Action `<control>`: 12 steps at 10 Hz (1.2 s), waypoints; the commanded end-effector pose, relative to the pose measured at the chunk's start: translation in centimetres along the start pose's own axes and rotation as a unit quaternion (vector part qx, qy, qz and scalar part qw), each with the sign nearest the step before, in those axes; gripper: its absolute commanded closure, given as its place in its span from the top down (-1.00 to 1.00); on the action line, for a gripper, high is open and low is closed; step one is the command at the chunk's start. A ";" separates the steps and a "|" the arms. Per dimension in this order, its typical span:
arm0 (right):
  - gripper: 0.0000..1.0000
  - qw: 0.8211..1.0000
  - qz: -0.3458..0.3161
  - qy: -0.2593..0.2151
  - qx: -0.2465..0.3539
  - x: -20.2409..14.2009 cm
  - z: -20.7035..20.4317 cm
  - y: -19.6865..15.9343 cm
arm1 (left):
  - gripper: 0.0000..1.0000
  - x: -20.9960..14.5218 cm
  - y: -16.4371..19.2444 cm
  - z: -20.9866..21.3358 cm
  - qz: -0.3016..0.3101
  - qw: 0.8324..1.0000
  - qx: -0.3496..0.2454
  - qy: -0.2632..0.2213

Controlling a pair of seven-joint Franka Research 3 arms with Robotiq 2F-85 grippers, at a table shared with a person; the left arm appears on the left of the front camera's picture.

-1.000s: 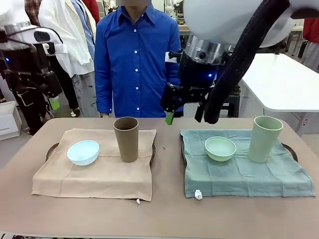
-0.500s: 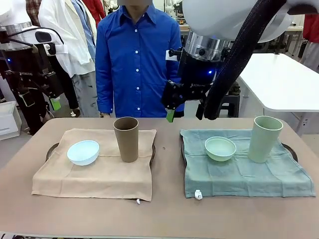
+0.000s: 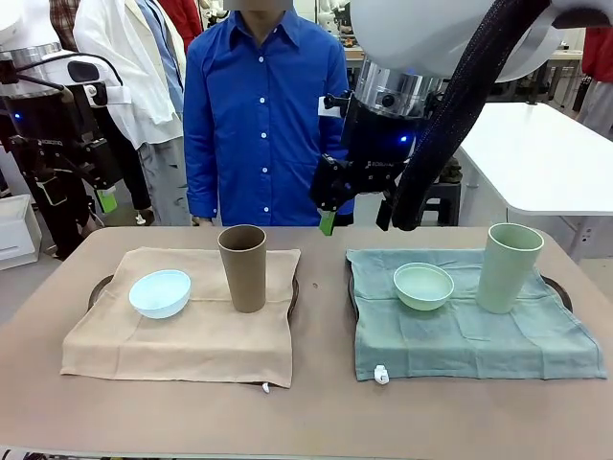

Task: Set up a tray with a mat and arrange the tableware.
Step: Place the Picnic Bowl and Reusable plastic cup back onto the Handle tray in front of the human's position.

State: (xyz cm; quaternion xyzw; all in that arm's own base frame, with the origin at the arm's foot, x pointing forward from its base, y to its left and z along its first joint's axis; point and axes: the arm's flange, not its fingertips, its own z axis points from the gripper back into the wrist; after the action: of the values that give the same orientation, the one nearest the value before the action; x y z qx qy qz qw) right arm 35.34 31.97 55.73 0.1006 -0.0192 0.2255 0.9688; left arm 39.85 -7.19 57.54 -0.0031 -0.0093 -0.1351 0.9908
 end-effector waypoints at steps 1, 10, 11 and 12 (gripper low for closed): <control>1.00 1.000 0.000 -0.008 0.011 -0.6 -0.5 -0.1 | 0.99 -0.1 0.0 -0.2 -0.008 1.000 0.001 -0.007; 1.00 0.965 -0.156 -0.166 0.131 -11.1 11.7 -18.6 | 1.00 0.8 9.7 1.5 0.086 0.972 -0.218 -0.035; 1.00 0.954 -0.153 -0.191 0.173 -13.0 12.8 -20.4 | 1.00 0.4 11.4 1.9 0.091 0.964 -0.246 -0.035; 1.00 0.941 -0.156 -0.214 0.211 -15.1 13.6 -22.0 | 1.00 -0.3 13.2 2.4 0.099 0.957 -0.270 -0.033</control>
State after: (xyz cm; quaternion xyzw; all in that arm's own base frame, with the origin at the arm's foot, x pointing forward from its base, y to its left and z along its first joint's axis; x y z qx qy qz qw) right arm 32.77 4.48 65.12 0.3049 -0.1591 0.0331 0.9384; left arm 42.53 4.57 58.66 -0.2429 -0.0144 -0.0324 0.9694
